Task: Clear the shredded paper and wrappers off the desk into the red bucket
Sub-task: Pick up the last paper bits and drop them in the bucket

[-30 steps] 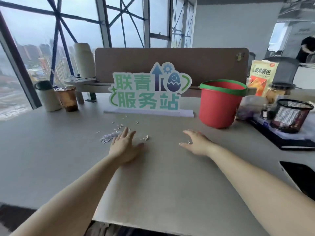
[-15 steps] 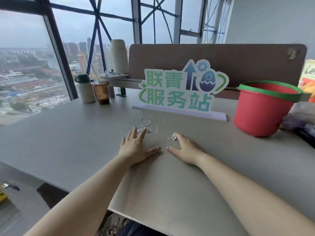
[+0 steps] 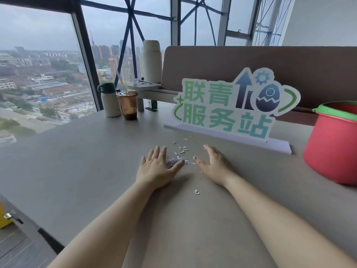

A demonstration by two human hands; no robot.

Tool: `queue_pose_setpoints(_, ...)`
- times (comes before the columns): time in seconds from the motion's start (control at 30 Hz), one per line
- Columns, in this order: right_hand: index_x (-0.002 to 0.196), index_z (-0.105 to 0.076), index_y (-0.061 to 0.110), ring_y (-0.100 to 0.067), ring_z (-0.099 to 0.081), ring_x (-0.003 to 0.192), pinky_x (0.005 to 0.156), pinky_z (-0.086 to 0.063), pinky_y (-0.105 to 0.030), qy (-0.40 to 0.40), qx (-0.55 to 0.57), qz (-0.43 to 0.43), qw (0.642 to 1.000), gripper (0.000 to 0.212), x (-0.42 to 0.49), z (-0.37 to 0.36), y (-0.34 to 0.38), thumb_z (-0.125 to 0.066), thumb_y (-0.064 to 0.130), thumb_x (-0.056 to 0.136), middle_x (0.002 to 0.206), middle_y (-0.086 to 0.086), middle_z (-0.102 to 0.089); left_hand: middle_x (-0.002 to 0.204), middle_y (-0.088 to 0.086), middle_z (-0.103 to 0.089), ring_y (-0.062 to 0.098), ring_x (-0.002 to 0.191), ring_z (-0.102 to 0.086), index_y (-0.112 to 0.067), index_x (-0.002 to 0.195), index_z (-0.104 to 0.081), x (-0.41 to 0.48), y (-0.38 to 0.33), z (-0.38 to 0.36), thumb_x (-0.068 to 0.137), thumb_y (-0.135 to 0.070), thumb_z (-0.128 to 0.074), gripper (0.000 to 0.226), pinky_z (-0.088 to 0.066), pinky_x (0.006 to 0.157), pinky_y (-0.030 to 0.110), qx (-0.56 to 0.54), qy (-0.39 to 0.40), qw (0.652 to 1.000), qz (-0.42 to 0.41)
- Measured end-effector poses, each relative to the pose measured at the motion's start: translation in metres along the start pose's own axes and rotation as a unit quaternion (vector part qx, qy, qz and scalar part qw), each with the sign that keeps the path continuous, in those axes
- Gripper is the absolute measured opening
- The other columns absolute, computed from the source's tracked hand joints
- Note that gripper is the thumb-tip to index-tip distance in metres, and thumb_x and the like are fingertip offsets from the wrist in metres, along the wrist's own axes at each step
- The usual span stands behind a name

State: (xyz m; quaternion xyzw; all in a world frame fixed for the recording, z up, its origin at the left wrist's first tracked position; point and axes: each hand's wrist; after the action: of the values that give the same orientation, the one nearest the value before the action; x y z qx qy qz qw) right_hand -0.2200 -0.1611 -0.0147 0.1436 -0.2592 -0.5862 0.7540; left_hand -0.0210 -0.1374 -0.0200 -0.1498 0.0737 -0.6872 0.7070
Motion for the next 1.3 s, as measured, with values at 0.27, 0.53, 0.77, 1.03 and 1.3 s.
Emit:
queue_pose_setpoints(0.27,0.148,-0.004,0.015,-0.017,-0.006,0.147,0.119,-0.006,-0.033,0.110,-0.096,-0.020,0.989,0.088,0.048,-0.009,-0.008,-0.029,0.069,0.084,0.159,-0.004,-0.004,0.159,-0.003,-0.004,0.013,0.147,-0.001,-0.023,0.149,-0.005,0.043,0.007,-0.001,0.069,-0.087,-0.024,0.104,-0.002,0.121,0.037,0.029,0.041,0.998,-0.029)
queue_pose_setpoints(0.53,0.146,-0.023,0.030,-0.015,-0.031,0.139,0.113,-0.023,-0.029,0.135,0.049,0.004,0.990,0.062,0.066,-0.001,-0.015,-0.042,0.052,0.091,0.154,0.002,-0.027,0.159,-0.005,-0.010,0.011,0.146,-0.005,-0.023,0.148,-0.012,0.076,0.006,0.000,0.079,-0.078,-0.023,0.089,-0.003,0.121,0.035,0.014,0.067,0.993,-0.093)
queue_pose_setpoints(0.77,0.148,-0.008,0.026,-0.015,-0.016,0.145,0.117,-0.015,-0.034,0.140,-0.076,0.024,0.987,0.073,0.098,-0.012,-0.010,-0.035,0.059,0.089,0.159,0.004,-0.011,0.158,-0.006,-0.013,0.009,0.146,-0.006,-0.024,0.147,-0.016,0.096,0.004,-0.002,0.072,-0.077,-0.019,0.093,-0.004,0.120,0.034,0.004,0.075,0.991,-0.109)
queue_pose_setpoints(1.03,0.143,-0.026,0.037,-0.009,-0.011,0.146,0.117,-0.007,-0.032,0.156,-0.050,0.055,0.985,0.045,0.119,-0.017,-0.016,-0.023,0.035,0.099,0.156,0.007,-0.019,0.158,-0.007,-0.011,0.010,0.146,-0.004,-0.025,0.148,-0.016,0.114,0.002,-0.002,0.097,-0.042,-0.025,0.054,-0.002,0.120,0.035,-0.010,0.097,0.987,-0.129)
queue_pose_setpoints(1.3,0.144,-0.030,0.026,-0.006,-0.014,0.144,0.119,-0.007,-0.027,0.187,-0.051,0.112,0.975,0.046,0.100,-0.012,-0.011,-0.023,0.018,0.099,0.154,0.010,-0.025,0.159,-0.008,-0.004,0.006,0.146,-0.001,-0.026,0.148,-0.010,0.104,0.000,0.001,0.099,-0.034,-0.020,0.051,0.000,0.118,0.027,0.027,0.132,0.978,-0.158)
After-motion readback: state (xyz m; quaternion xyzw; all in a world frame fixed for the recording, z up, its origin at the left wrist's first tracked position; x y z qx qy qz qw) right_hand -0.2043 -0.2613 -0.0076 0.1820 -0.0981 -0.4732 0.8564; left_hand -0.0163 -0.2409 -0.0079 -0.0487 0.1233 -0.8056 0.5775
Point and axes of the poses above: each hand's wrist, its own x-axis towards the middle knuckle, its own z-axis out of the back of the hand, y = z × x
